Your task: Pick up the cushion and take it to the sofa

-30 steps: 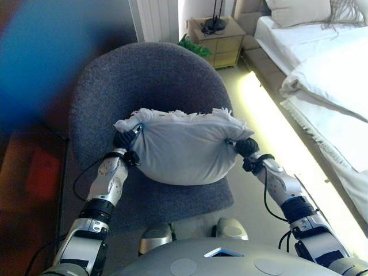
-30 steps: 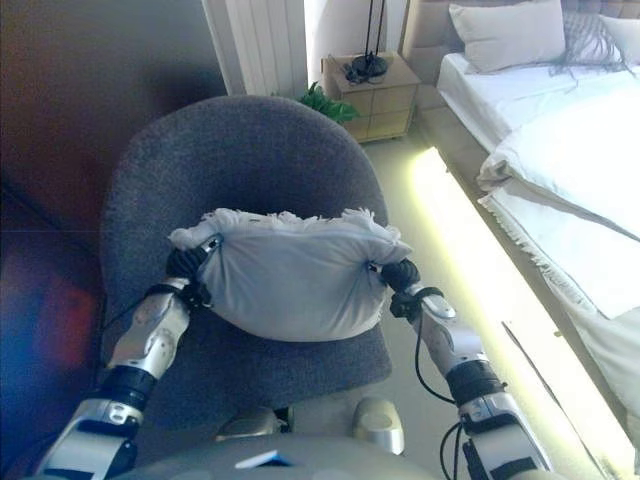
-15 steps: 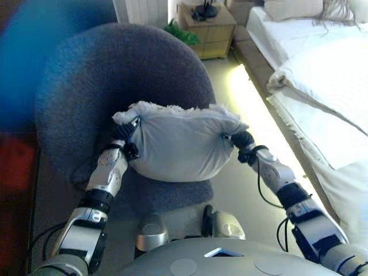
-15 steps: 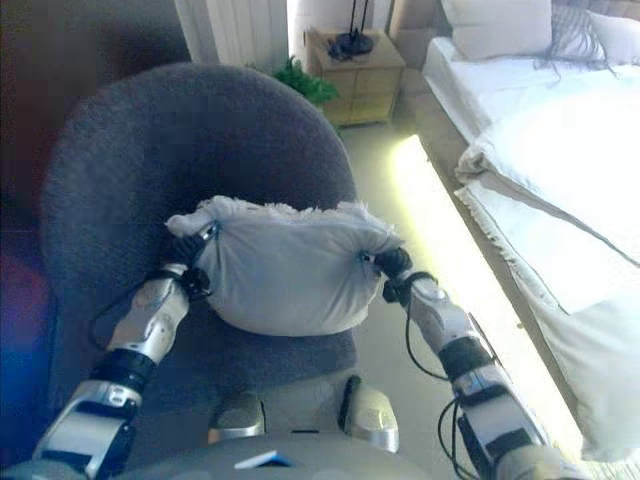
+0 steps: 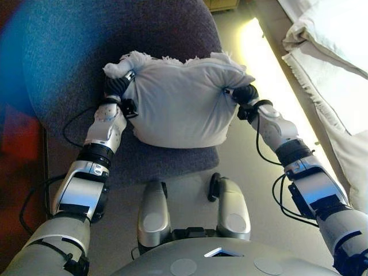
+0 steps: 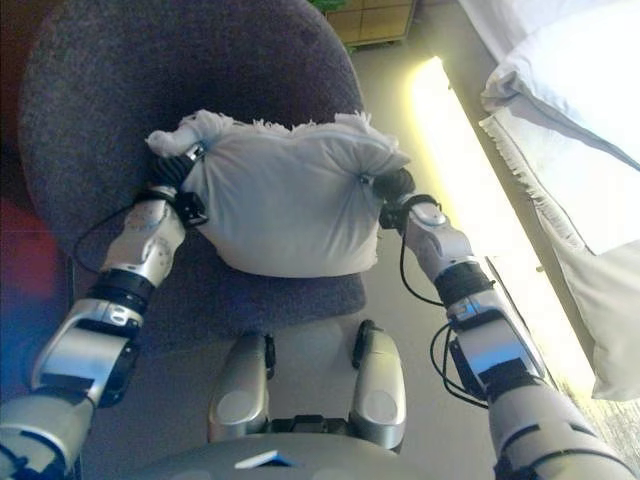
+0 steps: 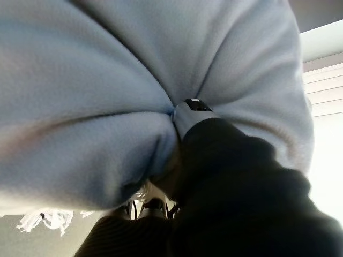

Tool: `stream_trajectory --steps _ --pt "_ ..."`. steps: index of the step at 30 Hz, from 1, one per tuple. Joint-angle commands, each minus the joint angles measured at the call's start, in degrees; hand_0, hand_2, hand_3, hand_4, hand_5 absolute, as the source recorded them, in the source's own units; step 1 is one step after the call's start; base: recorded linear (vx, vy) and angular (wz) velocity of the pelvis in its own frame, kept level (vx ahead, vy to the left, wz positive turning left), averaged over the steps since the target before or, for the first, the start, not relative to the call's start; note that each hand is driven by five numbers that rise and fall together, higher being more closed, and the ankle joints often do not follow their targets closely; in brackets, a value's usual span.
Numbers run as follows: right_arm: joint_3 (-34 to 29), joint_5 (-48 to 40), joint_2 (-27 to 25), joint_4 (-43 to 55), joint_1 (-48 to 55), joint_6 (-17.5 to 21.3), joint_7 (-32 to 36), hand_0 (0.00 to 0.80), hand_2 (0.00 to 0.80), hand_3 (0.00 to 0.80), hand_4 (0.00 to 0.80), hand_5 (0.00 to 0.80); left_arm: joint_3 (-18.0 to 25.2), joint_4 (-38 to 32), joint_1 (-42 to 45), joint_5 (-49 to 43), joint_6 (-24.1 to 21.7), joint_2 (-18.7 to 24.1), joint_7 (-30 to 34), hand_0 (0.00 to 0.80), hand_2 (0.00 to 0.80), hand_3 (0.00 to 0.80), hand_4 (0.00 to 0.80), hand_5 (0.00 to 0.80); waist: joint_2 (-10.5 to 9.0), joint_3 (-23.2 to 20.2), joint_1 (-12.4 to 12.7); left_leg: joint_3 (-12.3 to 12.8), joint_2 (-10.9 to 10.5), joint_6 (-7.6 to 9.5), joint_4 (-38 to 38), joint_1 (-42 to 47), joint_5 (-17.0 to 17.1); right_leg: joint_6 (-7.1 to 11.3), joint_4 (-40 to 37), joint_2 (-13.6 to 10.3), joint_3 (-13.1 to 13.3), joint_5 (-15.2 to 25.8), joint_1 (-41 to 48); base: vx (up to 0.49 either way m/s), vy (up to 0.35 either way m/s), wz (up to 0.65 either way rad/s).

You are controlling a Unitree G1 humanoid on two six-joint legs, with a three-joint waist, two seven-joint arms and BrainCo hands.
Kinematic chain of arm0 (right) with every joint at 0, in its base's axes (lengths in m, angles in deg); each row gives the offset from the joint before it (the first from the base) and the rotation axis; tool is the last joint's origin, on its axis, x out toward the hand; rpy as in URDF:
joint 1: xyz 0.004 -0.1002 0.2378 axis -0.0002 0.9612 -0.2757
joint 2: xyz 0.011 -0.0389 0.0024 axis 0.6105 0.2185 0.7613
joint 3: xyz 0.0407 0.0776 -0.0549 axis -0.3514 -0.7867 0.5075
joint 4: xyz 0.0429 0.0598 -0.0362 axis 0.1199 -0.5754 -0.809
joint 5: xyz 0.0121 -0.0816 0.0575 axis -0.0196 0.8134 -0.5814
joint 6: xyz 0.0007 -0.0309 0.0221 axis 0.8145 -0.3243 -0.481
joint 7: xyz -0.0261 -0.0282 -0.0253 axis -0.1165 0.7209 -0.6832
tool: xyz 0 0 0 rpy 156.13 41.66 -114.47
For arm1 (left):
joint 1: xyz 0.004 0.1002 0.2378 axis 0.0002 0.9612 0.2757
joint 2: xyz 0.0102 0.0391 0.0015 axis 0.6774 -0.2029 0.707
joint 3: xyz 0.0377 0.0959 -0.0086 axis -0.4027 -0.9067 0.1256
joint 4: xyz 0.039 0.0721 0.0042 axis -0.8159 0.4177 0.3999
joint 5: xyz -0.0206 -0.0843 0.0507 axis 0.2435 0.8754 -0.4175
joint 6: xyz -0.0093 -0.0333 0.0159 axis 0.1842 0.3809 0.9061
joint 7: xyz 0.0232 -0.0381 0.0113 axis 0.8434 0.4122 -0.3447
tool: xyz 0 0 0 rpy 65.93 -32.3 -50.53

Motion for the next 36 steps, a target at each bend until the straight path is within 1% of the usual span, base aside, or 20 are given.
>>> stream_trajectory --steps 1,3,5,8,11,13,15,17,19,22,26,29,31,32,33,34,36 --pt "2.13 -3.27 2.39 0.89 -7.46 4.27 2.1 0.8 0.8 0.8 0.8 0.8 -3.34 1.38 -11.79 2.49 -3.49 -0.04 0.15 0.8 0.8 0.8 0.8 0.8 0.49 -1.11 -0.49 1.77 -0.35 2.91 5.11 1.92 -8.96 3.29 -4.31 -3.1 2.11 3.41 3.81 0.045 -0.015 -0.07" --pt "2.57 -3.66 2.31 0.68 -8.51 4.41 1.37 0.8 0.8 0.8 0.8 0.8 -3.6 2.7 -13.25 3.78 -3.91 0.49 -0.12 0.8 0.8 0.8 0.8 0.8 0.58 -1.04 -0.65 1.84 -0.36 2.73 4.81 2.15 -8.8 3.21 -4.5 -3.07 2.1 3.31 4.03 0.043 -0.01 -0.08" --pt "2.92 -4.33 2.36 0.73 -9.83 4.84 0.98 0.8 0.8 0.8 0.8 0.8 -3.69 3.93 -14.71 5.1 -5.51 0.99 -0.45 0.8 0.8 0.8 0.8 0.8 0.68 -1.13 -0.79 1.96 -0.3 2.46 4.18 2.62 -8.48 2.97 -4.89 -3.03 1.91 3.1 4.53 0.068 0.0 -0.24" --pt "3.51 -2.73 2.61 0.74 -11.64 5.22 0.71 0.8 0.8 0.8 0.8 0.8 -3.32 3.69 -15.91 5.85 -6.28 0.93 -0.67 0.8 0.8 0.8 0.8 0.8 0.76 -1.41 -0.64 1.98 -0.28 2.08 3.36 3.33 -8.19 2.8 -5.69 -2.94 1.68 3.01 5.45 0.11 -0.013 -0.02" --pt "5.19 -2.87 2.69 -0.25 -13.56 2.57 -0.19 0.8 0.8 0.8 0.8 0.8 -4.42 3.8 -17.01 3.8 -4.25 0.65 -0.57 0.8 0.8 0.8 0.8 0.8 0.91 -2.35 -0.42 1.98 -0.1 1.71 1.44 4.87 -7.19 2.54 -7.44 -2.51 1.38 3.15 7.44 0.171 -0.021 -0.01" --pt "6.02 -3.88 2.37 -0.62 -14.18 0.63 0.98 0.8 0.8 0.8 0.8 0.8 -5.27 4.73 -18.43 5.05 -1.85 0.8 -0.69 0.8 0.8 0.8 0.8 0.8 0.83 -3.01 -0.4 2.14 -0.16 1.5 0.17 5.64 -6.53 2.6 -9.1 -2.33 1.16 3.52 8.54 0.146 -0.034 0.0" --pt "7.34 -4.32 2.52 -1.12 -15.47 -0.08 2.17 0.8 0.8 0.8 0.8 0.8 -6.22 8.14 -21.88 7.37 -0.27 0.98 -1.63 0.8 0.8 0.8 0.8 0.8 0.81 -3.1 -0.67 2.15 -0.18 1.06 -0.48 5.13 -5.85 2.67 -9.87 -2.12 1.07 3.87 8.17 0.017 -0.032 0.03" --pt "8.93 -3.92 3.19 -1.53 -17.09 0.16 2.45 0.8 0.8 0.8 0.8 0.8 -6.65 11.22 -24.73 8.69 -0.98 1.25 -1.77 0.8 0.8 0.8 0.8 0.8 1.01 -2.46 -1.07 2.01 -0.06 0.66 -0.49 3.88 -5.3 2.63 -9.94 -1.94 1.28 4.14 6.88 -0.07 -0.001 0.05" --pt "10.06 -4.15 3.39 -1.01 -18.27 0.77 2.58 0.8 0.8 0.8 0.8 0.8 -7.08 12.16 -26.03 9.45 -2.34 1.62 -1.86 0.8 0.8 0.8 0.8 0.8 1.34 -1.35 -1.43 2.0 0.25 0.35 -0.07 2.42 -4.93 2.47 -9.49 -1.9 1.61 4.24 5.42 -0.086 0.023 0.01" --pt "10.53 -5.76 3.83 1.55 -17.68 1.18 3.06 0.8 0.8 0.8 0.8 0.8 -6.92 12.51 -26.46 10.11 -3.99 1.96 -1.11 0.8 0.8 0.8 0.8 0.8 1.57 -0.27 -2.13 2.32 0.76 0.38 0.65 1.1 -4.96 2.44 -8.28 -1.96 2.49 4.14 3.51 -0.044 0.021 -0.06" --pt "11.61 -4.02 4.4 6.22 -14.5 -0.34 2.59 0.8 0.8 0.8 0.8 0.8 -6.76 12.47 -26.47 10.99 -7.26 1.21 -0.12 0.8 0.8 0.8 0.8 0.8 1.3 0.61 -3.1 2.8 1.09 0.4 1.47 -0.06 -5.07 2.7 -7.72 -1.91 3.27 4.32 2.06 0.002 0.003 -0.01" --pt "12.11 -2.46 4.35 7.11 -13.59 -1.34 2.66 0.8 0.8 0.8 0.8 0.8 -6.83 11.97 -26.96 10.61 -6.76 0.84 -0.95 0.8 0.8 0.8 0.8 0.8 1.26 1.29 -3.46 2.99 1.19 0.33 1.83 -0.58 -5.09 3.01 -7.21 -2.02 3.68 4.51 1.02 -0.014 0.015 -0.1" --pt "12.43 -3.16 4.53 5.93 -14.41 -3.25 2.87 0.791 0.791 0.791 0.791 0.791 -7.23 13.03 -28.18 10.3 -4.52 0.74 -0.05 0.8 0.8 0.8 0.8 0.8 1.38 1.94 -3.72 3.31 1.52 0.33 2.39 -1.32 -5.11 3.05 -6.68 -2.08 3.92 4.55 0.16 -0.033 0.021 -0.09" --pt "12.58 -3.39 4.47 5.15 -14.85 -3.52 2.98 0.238 0.238 0.238 0.238 0.238 -7.6 13.85 -28.65 10.11 -4.26 0.66 0.22 0.8 0.8 0.8 0.8 0.8 1.42 2.06 -3.85 3.44 1.59 0.34 2.35 -1.47 -5.02 3.07 -6.72 -2.07 4.0 4.63 -0.01 -0.021 0.015 -0.04" --pt "12.72 -3.69 4.25 4.44 -15.12 -3.52 3.04 0.0 0.0 0.0 0.0 0.0 -7.88 14.45 -28.98 10.13 -4.14 0.68 0.23 0.075 0.075 0.075 0.075 0.075 1.43 2.13 -3.95 3.55 1.65 0.36 2.22 -1.47 -4.89 3.06 -6.87 -2.08 4.01 4.71 -0.03 -0.013 0.016 -0.03" --pt "12.88 -4.05 4.01 3.86 -15.3 -3.5 2.84 0.0 0.0 0.0 0.0 0.0 -8.1 14.89 -29.25 10.32 -3.93 0.72 -0.06 0.0 0.0 0.0 0.0 0.0 1.46 2.19 -4.05 3.66 1.72 0.35 2.06 -1.44 -4.74 3.04 -7.04 -2.09 4.0 4.81 -0.01 0.0 0.0 0.0" --pt "12.66 -5.42 3.64 2.99 -15.21 -2.83 1.38 0.0 0.0 0.0 0.0 0.0 -8.09 15.56 -29.47 11.37 -4.1 0.98 -0.8 0.0 0.0 0.0 0.0 0.0 1.49 2.25 -4.26 3.86 1.79 0.24 1.59 -1.18 -4.44 3.08 -7.42 -2.11 3.94 4.99 0.12 0.0 0.0 0.0"
